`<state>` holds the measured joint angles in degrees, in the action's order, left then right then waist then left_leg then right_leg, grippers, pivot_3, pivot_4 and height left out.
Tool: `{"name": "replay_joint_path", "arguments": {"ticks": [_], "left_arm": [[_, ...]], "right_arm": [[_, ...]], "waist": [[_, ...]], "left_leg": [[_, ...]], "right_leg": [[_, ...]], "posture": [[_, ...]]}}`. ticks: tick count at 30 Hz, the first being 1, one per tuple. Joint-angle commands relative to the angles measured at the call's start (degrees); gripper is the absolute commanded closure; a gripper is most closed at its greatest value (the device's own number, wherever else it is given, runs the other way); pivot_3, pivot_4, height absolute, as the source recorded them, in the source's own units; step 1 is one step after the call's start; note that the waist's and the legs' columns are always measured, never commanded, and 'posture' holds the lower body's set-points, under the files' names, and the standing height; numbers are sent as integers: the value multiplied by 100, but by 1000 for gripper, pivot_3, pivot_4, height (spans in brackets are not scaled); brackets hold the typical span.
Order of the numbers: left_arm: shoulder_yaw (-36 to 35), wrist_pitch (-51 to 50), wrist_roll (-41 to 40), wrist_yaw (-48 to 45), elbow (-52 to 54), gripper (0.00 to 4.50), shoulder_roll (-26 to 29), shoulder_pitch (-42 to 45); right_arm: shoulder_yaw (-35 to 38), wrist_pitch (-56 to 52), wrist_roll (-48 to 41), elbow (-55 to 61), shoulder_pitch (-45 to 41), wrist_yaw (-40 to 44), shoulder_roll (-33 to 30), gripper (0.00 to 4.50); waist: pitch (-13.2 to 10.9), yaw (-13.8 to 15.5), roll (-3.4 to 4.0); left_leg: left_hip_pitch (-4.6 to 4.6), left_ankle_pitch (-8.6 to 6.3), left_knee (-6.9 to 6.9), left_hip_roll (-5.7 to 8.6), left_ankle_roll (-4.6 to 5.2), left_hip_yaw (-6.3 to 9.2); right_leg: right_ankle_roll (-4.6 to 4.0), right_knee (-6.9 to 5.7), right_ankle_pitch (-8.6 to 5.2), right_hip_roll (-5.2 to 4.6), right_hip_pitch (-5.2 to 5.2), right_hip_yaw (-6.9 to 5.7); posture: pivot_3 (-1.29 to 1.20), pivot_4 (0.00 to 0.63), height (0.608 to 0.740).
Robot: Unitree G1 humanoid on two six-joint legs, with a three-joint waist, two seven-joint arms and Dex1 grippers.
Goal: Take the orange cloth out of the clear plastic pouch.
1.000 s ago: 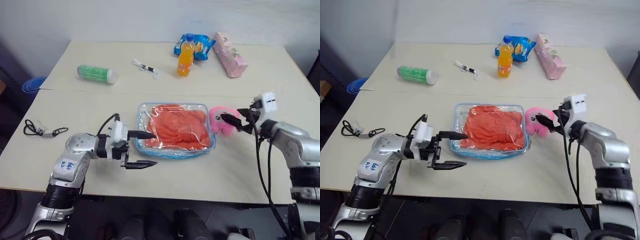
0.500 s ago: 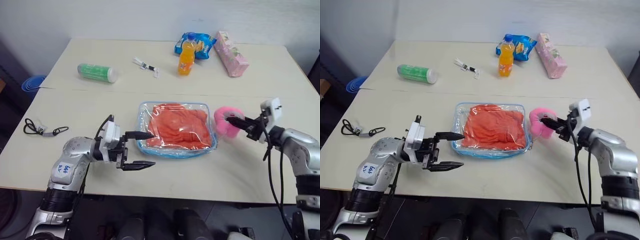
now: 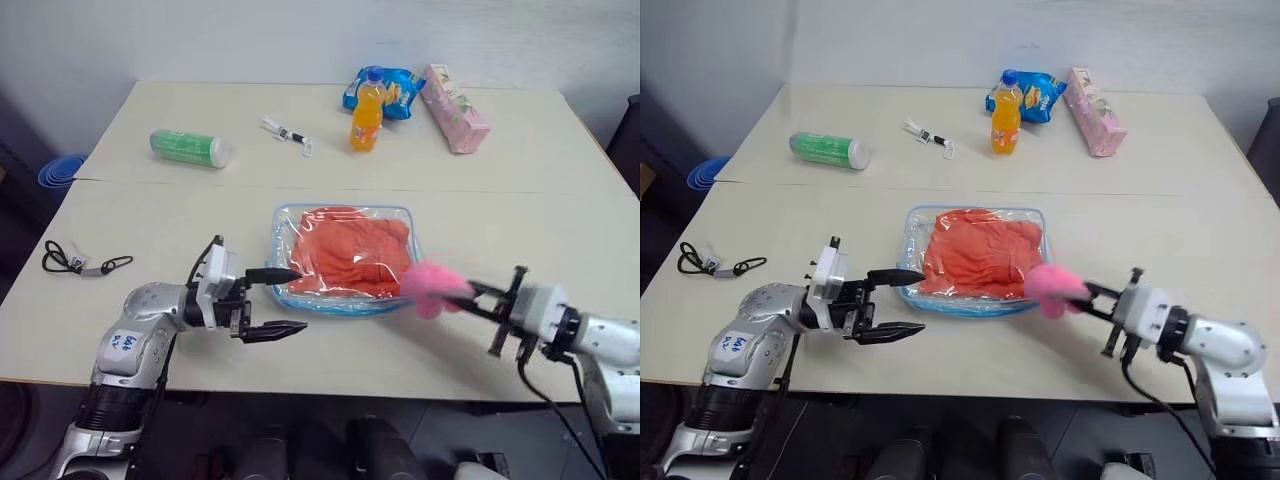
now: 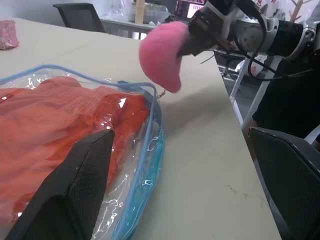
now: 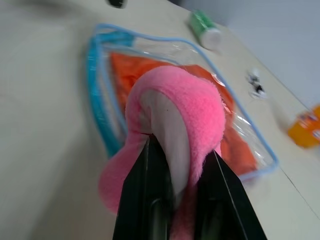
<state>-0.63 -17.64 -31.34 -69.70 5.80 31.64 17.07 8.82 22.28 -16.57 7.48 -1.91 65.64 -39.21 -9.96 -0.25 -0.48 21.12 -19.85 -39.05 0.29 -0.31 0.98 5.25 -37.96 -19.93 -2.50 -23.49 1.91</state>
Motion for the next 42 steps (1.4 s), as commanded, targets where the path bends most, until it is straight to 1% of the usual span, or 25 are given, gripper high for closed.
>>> {"name": "replay_joint_path", "arguments": {"ticks": [1,3,5,6,8,12,14,15,18,19,21,23,27,30,33,37,40,42], "left_arm": [[24,60,-22,-64,-44,0,10,126],[75,90,15,-101,-113,0,0,196],[125,127,40,-138,-179,0,-8,250],[147,142,47,-159,-209,0,-7,272],[180,103,25,-202,-260,0,-10,307],[270,165,87,-291,-361,0,-23,340],[273,191,96,-288,-388,0,-42,361],[274,204,100,-290,-398,0,-44,368],[248,337,173,-299,-487,0,-35,394],[236,373,191,-292,-506,0,-36,398],[190,480,227,-305,-543,0,-2,375],[153,555,231,-334,-554,0,39,326],[96,643,224,-379,-547,0,156,208],[77,701,228,-400,-551,0,209,147],[116,739,265,-432,-528,0,219,119],[181,762,271,-467,-471,0,219,116],[181,798,275,-513,-476,0,236,107],[186,806,269,-553,-439,0,258,79]], "right_arm": [[-346,479,540,34,-267,-301,121,4131],[-635,466,679,-59,-436,-375,216,4131],[-944,194,463,-117,-474,-142,197,4131],[-1052,60,345,-150,-470,-43,171,3775],[-1205,-64,230,-287,-537,69,179,3403],[-1339,172,284,-617,-768,63,262,2040],[-1320,164,187,-503,-804,157,166,1339],[-1301,149,145,-452,-806,187,129,1056],[-1011,-191,-269,25,-643,267,-167,67],[-933,-318,-399,162,-589,259,-244,28],[-569,-771,-868,604,-330,259,-567,28],[-216,-1069,-1180,803,-107,279,-819,28],[401,-1119,-1268,424,119,517,-1212,28],[447,-618,-791,-358,-88,695,-1367,28],[-80,450,231,-1781,-947,691,-1319,28],[-722,1259,1038,-2956,-2025,457,-925,28],[-1082,1795,1432,-3677,-2644,338,-667,597],[-1270,2128,1524,-4025,-2928,358,-544,1246]], "waist": [[0,-3,0],[0,1,0],[0,2,0],[0,4,0],[0,15,0],[0,8,0],[0,7,0],[0,7,0],[0,10,0],[0,12,0],[0,22,0],[0,29,-1],[-1,24,-3],[-1,2,-3],[-2,-29,-1],[-2,-90,0],[-2,-134,0],[-2,-139,0]], "left_leg": [[0,0,-1,0,-1,1],[1,1,-2,0,-2,0],[1,2,-2,0,-4,1],[1,2,-2,0,-4,3],[3,2,-2,0,-3,4],[2,1,-4,3,-2,3],[2,2,-4,1,-3,5],[2,2,-4,1,-3,5],[4,2,-4,1,-3,4],[4,2,-4,1,-3,5],[6,1,-5,1,-2,5],[6,1,-5,2,-2,7],[3,-1,-4,2,2,6],[1,-2,-4,1,3,5],[-6,-2,-4,1,4,-6],[-5,2,-4,-1,2,-6],[0,3,-3,-1,-1,-6],[2,3,-3,-1,-1,-5]], "right_leg": [[0,0,0,0,0,-1],[0,-1,0,0,-1,0],[0,0,0,0,-2,-1],[0,0,0,0,-2,-3],[0,3,0,-2,-1,-4],[0,4,0,-4,1,-4],[0,1,0,-2,-2,-5],[0,1,0,-2,-2,-6],[0,2,0,-3,-2,-4],[0,2,0,-3,-1,-5],[0,4,0,-5,-1,-5],[0,6,0,-6,0,-6],[0,10,0,-6,7,-5],[0,8,0,-4,6,-4],[0,6,0,-2,6,2],[0,0,0,-1,0,1],[0,-1,0,-2,-4,0],[0,-1,0,-2,-6,0]], "posture": [[0,150,740],[0,150,740],[0,150,740],[0,150,740],[0,150,740],[0,150,740],[0,150,740],[0,150,740],[0,150,740],[0,150,740],[0,150,740],[0,150,740],[0,150,740],[0,150,740],[0,150,740],[0,150,740],[0,150,740],[0,150,740]]}}
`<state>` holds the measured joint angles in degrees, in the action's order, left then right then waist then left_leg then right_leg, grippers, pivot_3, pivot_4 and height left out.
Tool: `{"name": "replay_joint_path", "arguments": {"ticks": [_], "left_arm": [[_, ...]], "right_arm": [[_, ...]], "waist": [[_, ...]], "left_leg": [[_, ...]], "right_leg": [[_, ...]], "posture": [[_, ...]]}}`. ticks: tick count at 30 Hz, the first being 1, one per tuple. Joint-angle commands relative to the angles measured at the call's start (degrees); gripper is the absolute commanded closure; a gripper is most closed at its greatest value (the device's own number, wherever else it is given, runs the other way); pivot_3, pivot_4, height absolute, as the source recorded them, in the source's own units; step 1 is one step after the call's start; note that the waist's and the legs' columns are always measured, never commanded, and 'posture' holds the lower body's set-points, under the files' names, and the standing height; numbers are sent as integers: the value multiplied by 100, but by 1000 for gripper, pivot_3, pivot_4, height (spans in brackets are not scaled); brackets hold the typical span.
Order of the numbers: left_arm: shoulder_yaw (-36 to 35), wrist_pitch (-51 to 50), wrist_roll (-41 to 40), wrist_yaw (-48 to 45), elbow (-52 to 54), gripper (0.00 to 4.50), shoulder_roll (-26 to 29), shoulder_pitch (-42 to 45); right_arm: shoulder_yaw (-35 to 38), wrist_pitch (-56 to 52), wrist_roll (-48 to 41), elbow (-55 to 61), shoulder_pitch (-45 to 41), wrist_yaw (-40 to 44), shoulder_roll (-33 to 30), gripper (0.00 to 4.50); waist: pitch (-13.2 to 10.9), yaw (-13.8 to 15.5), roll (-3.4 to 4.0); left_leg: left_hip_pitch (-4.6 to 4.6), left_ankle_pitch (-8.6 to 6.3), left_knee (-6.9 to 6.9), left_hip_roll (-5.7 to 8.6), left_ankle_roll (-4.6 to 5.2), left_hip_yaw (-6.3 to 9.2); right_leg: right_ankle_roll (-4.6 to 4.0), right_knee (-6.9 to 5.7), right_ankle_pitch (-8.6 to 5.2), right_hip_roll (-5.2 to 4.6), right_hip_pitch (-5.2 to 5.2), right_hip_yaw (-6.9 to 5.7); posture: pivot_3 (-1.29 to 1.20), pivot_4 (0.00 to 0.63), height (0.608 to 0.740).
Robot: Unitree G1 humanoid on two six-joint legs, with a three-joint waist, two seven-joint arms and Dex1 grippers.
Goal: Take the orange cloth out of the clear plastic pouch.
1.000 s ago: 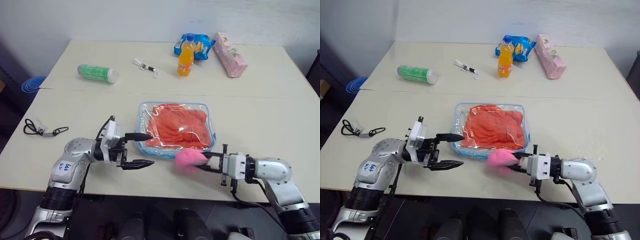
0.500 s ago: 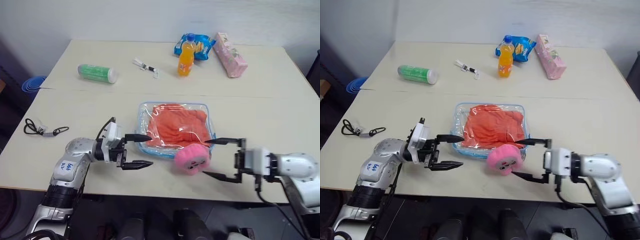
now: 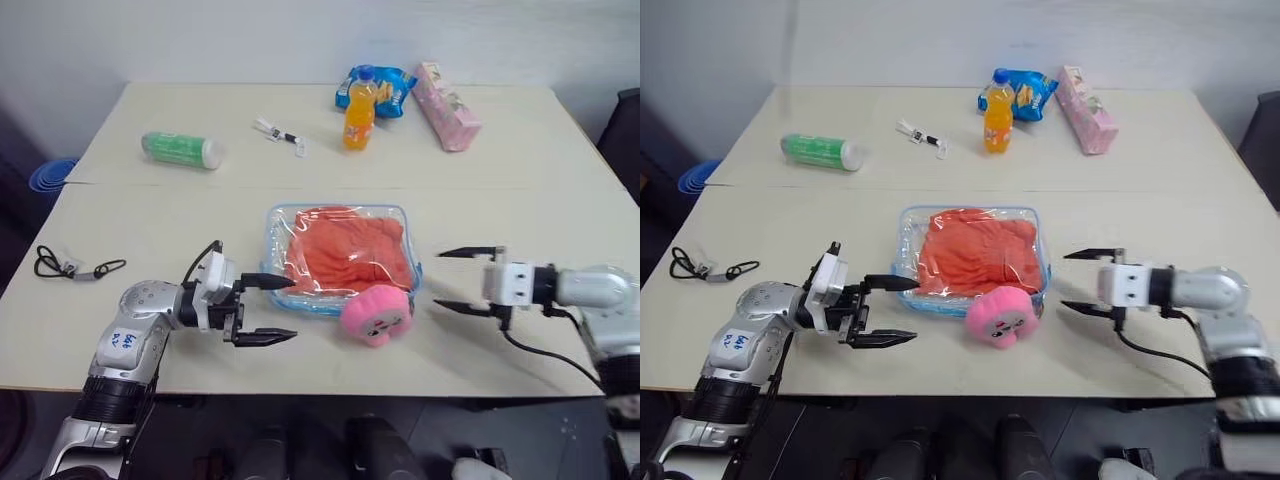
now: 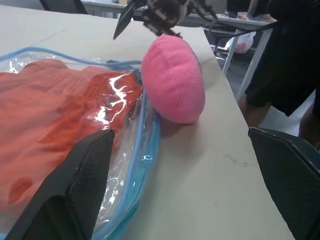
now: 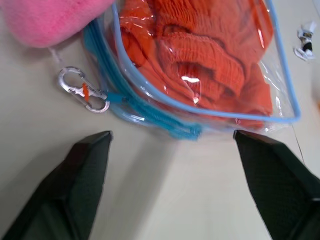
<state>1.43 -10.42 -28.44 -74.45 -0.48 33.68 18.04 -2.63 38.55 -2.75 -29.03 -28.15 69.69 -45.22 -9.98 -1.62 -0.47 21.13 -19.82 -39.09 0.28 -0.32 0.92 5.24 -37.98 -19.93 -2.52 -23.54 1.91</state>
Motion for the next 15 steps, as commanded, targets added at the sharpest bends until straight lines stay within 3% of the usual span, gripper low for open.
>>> {"name": "replay_joint_path", "arguments": {"ticks": [1,9,10,15], "left_arm": [[-4,114,-4,-105,210,0,62,-27],[447,145,265,116,469,0,-264,351],[569,110,356,240,488,0,-391,467],[1322,-90,936,745,240,0,-1023,1042]], "right_arm": [[-220,652,160,-517,-423,4,106,1541],[-522,972,108,-974,-890,-2,349,4268],[-534,900,67,-963,-868,13,340,4460],[-551,660,-80,-805,-692,65,323,4460]], "waist": [[0,-4,0],[0,15,0],[0,13,0],[0,11,0]], "left_leg": [[1,0,0,0,0,0],[3,1,-6,0,-1,4],[5,1,-8,0,-1,5],[4,1,-9,1,-1,3]], "right_leg": [[0,2,0,0,-1,0],[0,0,0,-3,2,-4],[0,1,0,-3,3,-4],[0,-4,0,-2,3,-3]], "posture": [[0,150,740],[0,150,740],[0,150,740],[0,150,740]]}}
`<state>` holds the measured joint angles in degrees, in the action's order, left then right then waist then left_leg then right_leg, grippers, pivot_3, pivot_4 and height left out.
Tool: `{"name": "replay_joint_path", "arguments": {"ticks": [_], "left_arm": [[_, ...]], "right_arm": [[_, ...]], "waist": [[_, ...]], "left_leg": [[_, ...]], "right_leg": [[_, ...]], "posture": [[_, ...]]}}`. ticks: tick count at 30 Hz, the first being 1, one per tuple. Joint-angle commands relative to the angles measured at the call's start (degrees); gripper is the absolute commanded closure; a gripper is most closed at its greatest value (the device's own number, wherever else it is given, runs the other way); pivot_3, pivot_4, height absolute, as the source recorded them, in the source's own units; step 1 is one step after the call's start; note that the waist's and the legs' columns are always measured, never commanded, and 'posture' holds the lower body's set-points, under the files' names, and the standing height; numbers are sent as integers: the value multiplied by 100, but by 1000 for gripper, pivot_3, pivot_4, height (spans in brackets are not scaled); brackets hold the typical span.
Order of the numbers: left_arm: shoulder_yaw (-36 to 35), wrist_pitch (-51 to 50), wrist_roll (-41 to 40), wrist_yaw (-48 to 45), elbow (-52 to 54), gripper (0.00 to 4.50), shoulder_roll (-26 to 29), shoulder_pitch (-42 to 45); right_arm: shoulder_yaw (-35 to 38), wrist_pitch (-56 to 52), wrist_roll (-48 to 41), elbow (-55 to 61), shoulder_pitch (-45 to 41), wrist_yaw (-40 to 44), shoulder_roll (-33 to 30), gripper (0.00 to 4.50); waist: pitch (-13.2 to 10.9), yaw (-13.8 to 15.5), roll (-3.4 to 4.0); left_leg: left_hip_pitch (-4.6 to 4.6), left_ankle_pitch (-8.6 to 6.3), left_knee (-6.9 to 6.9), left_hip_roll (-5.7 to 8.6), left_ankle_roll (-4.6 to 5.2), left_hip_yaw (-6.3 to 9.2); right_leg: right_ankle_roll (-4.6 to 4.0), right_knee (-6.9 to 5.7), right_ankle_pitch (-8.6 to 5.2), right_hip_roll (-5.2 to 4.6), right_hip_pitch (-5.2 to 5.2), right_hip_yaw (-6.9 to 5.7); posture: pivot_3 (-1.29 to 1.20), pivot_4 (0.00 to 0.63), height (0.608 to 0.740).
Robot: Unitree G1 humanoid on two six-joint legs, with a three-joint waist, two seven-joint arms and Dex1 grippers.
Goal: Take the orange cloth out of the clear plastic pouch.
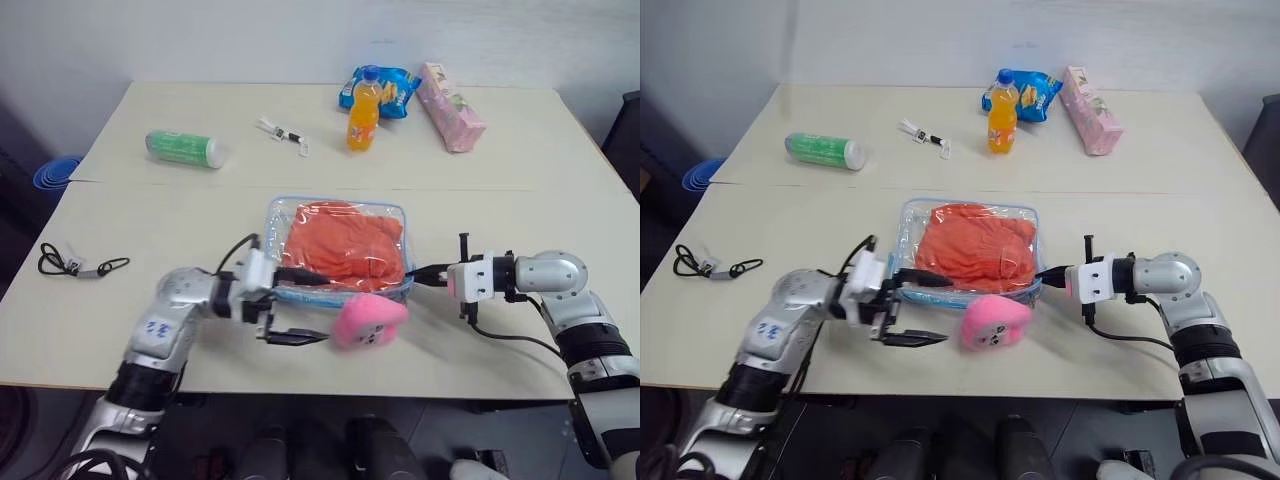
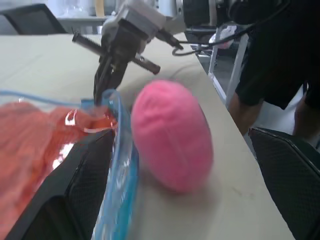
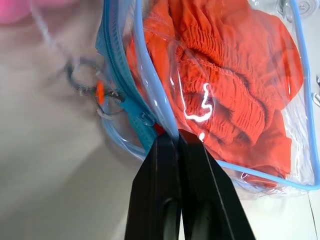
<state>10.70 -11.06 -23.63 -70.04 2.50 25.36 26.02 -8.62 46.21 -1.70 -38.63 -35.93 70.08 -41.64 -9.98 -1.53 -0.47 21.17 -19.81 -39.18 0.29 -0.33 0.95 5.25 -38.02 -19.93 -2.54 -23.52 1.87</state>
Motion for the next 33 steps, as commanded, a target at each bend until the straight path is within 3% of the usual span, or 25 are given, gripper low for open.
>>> {"name": "replay_joint_path", "arguments": {"ticks": [1,4,7,11,15,20,27,33], "left_arm": [[544,14,673,409,-202,0,-264,335],[948,303,1244,540,-563,0,-391,539],[1133,194,1521,818,-767,599,-620,702],[1050,146,1349,692,-596,1795,-697,640],[842,119,1111,389,-393,3031,-405,467],[243,60,675,-48,-419,4249,346,230],[-920,156,163,-498,-1183,4352,1291,15],[-1457,342,259,-641,-2460,4352,1942,63]], "right_arm": [[45,-151,-203,195,115,29,-36,4460],[58,-254,-244,285,163,14,-31,4460],[79,-357,-283,368,215,-19,-22,4500],[87,-371,-282,454,291,-24,-60,4500],[123,-306,-296,375,295,-3,-139,4500],[168,-276,-313,270,263,-17,-207,4500],[247,-223,-503,231,342,91,-311,4500],[271,-76,-603,189,446,96,-418,4500]], "waist": [[0,3,0],[0,-2,0],[0,-4,0],[0,1,0],[0,-7,1],[0,-9,1],[0,-8,1],[0,-3,2]], "left_leg": [[0,0,0,0,0,0],[-3,1,-2,0,-2,-3],[-5,3,-1,-1,-4,-3],[-3,3,-2,-1,-6,-3],[-4,4,-2,-1,-6,-3],[-5,6,-1,-1,-10,0],[-3,5,-2,-1,-9,2],[-2,3,0,-1,-5,4]], "right_leg": [[0,1,0,1,0,0],[0,-4,0,3,0,2],[0,-7,0,5,-2,4],[0,-8,0,3,-3,5],[0,-7,0,3,-3,5],[0,-8,0,3,-3,3],[0,-4,0,0,-2,-1],[0,-2,0,-2,-1,-4]], "posture": [[0,150,740],[0,150,740],[0,150,740],[0,150,740],[0,150,740],[0,150,740],[0,150,740],[0,150,740]]}}
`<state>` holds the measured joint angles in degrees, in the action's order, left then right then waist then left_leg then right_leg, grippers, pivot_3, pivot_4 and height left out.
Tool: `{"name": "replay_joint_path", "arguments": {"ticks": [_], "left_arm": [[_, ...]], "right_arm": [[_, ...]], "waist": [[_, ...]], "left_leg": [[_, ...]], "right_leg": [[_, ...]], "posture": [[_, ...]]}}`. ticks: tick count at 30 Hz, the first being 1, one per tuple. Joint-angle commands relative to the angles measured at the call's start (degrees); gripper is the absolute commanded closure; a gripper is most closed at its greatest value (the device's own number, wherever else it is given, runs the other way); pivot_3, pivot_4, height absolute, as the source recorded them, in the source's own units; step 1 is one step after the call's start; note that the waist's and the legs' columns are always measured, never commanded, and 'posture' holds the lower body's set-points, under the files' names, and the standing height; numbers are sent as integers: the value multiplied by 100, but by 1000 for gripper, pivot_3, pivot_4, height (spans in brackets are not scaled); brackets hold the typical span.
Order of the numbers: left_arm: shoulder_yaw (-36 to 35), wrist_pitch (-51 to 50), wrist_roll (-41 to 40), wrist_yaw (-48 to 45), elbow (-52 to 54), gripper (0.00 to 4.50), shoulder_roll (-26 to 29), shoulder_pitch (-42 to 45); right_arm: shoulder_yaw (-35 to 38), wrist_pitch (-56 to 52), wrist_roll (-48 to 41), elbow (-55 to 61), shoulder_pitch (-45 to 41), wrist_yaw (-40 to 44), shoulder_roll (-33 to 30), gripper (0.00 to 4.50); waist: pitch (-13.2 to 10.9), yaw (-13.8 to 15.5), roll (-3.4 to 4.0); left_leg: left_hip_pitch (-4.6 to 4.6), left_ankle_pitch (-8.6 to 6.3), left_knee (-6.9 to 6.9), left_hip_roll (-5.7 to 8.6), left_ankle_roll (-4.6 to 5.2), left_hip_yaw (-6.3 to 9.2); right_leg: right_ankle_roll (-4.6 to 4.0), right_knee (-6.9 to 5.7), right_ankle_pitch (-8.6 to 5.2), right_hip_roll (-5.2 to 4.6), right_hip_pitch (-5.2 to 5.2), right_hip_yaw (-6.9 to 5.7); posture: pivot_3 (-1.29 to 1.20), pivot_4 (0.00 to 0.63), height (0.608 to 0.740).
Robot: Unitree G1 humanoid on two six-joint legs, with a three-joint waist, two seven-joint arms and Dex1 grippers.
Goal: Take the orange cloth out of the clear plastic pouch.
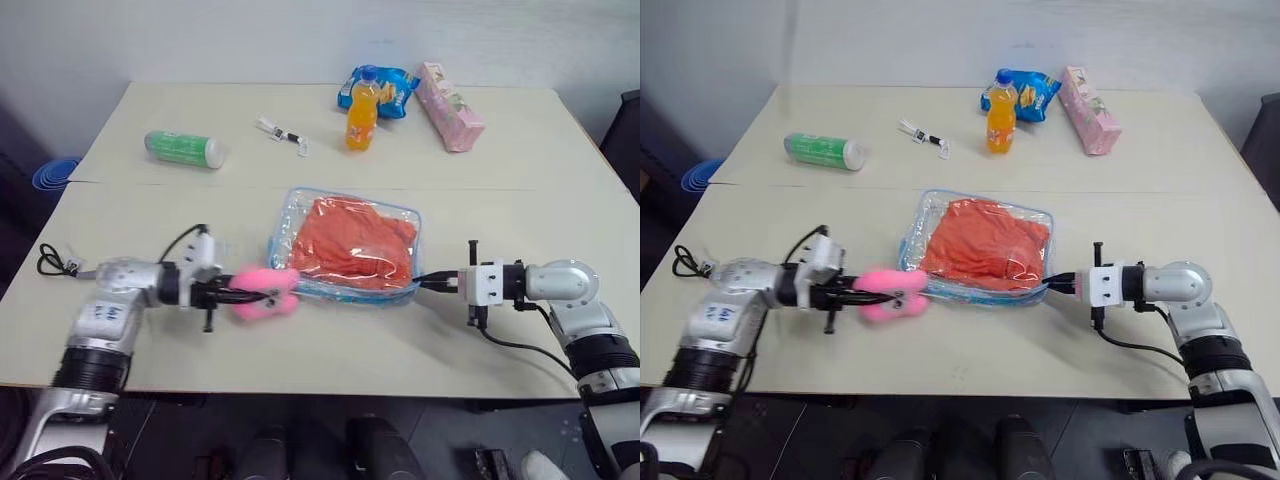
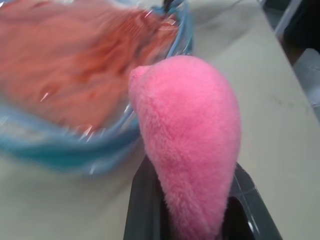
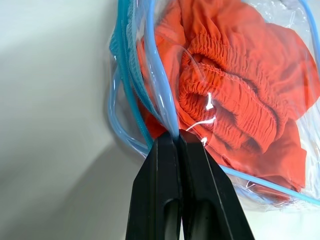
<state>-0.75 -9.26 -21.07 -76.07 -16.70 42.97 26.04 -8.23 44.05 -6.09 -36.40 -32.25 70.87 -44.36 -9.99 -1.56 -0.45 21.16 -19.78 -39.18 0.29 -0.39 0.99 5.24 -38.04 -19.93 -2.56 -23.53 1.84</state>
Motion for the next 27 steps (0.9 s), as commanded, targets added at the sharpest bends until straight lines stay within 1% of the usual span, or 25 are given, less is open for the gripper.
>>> {"name": "replay_joint_path", "arguments": {"ticks": [1,4,9,13,15,17,19,20,21,23,24,25,26,27], "left_arm": [[-388,194,27,0,-786,4352,228,113],[-620,306,91,154,-1644,4352,367,370],[-964,631,98,385,-2748,4352,502,814],[-998,883,229,320,-2986,4352,600,900],[-1016,903,198,270,-2919,4352,587,928],[-959,750,154,183,-2600,4352,555,854],[-845,503,104,25,-2057,3646,542,671],[-809,377,82,-41,-1807,3489,543,582],[-674,756,360,-79,-1673,3159,662,517],[-573,1189,676,-56,-1593,2494,839,513],[-620,1134,650,-38,-1582,2210,899,603],[-642,1030,593,-103,-1542,1796,958,663],[-638,1022,565,-194,-1489,1568,1021,669],[-526,1052,565,-542,-1288,1257,1184,544]], "right_arm": [[240,154,-179,-30,100,11,-153,4500],[256,188,-223,-42,166,13,-184,4500],[273,134,-329,-88,207,124,-262,4500],[276,174,-393,-136,226,200,-319,4500],[274,173,-409,-136,231,212,-326,4500],[341,-182,-612,3,269,210,-262,4500],[429,-867,-1042,418,409,299,-180,4500],[460,-1213,-1220,642,516,384,-179,4077],[536,-1457,-1370,903,646,367,-175,3876],[675,-1829,-1553,1358,913,342,-229,3207],[776,-2080,-1689,1664,1124,334,-299,2896],[893,-2379,-1817,1979,1343,286,-373,2460],[1009,-2617,-1914,2262,1551,231,-432,2197],[1250,-2872,-2060,2669,1948,123,-542,1863]], "waist": [[0,-1,0],[0,-1,0],[0,-7,0],[0,-9,0],[0,-8,0],[0,-8,0],[0,-6,0],[0,-5,0],[0,-5,0],[0,-2,0],[0,5,0],[0,5,0],[0,15,0],[0,13,0]], "left_leg": [[0,0,0,0,0,0],[0,0,0,1,1,0],[0,0,0,1,0,-1],[2,0,0,1,0,-2],[3,0,0,1,0,-2],[2,0,0,0,0,-2],[5,0,0,0,0,-2],[5,0,0,0,0,-1],[5,-1,0,0,1,-1],[6,-1,0,0,1,0],[6,-1,1,0,0,0],[6,-1,2,0,0,2],[6,-1,3,0,0,2],[7,-1,3,0,1,1]], "right_leg": [[0,0,0,0,0,0],[0,-4,0,0,-1,-3],[0,-10,0,0,-6,-3],[0,-16,0,-1,-9,-2],[0,-15,0,-1,-10,-2],[0,-16,0,-1,-10,-2],[0,-17,0,-1,-10,-1],[0,-36,0,-2,-9,-1],[0,-37,0,-4,-10,-1],[0,-34,0,-4,-10,-1],[0,-24,0,-4,-11,-1],[0,-15,0,-4,-11,-3],[0,-15,0,-3,-11,-3],[0,-15,0,-4,-11,-2]], "posture": [[0,150,740],[0,150,740],[0,150,740],[0,150,740],[0,150,740],[0,150,740],[0,150,740],[0,150,740],[0,150,740],[0,150,740],[0,150,740],[0,150,740],[0,150,740],[0,150,740]]}}
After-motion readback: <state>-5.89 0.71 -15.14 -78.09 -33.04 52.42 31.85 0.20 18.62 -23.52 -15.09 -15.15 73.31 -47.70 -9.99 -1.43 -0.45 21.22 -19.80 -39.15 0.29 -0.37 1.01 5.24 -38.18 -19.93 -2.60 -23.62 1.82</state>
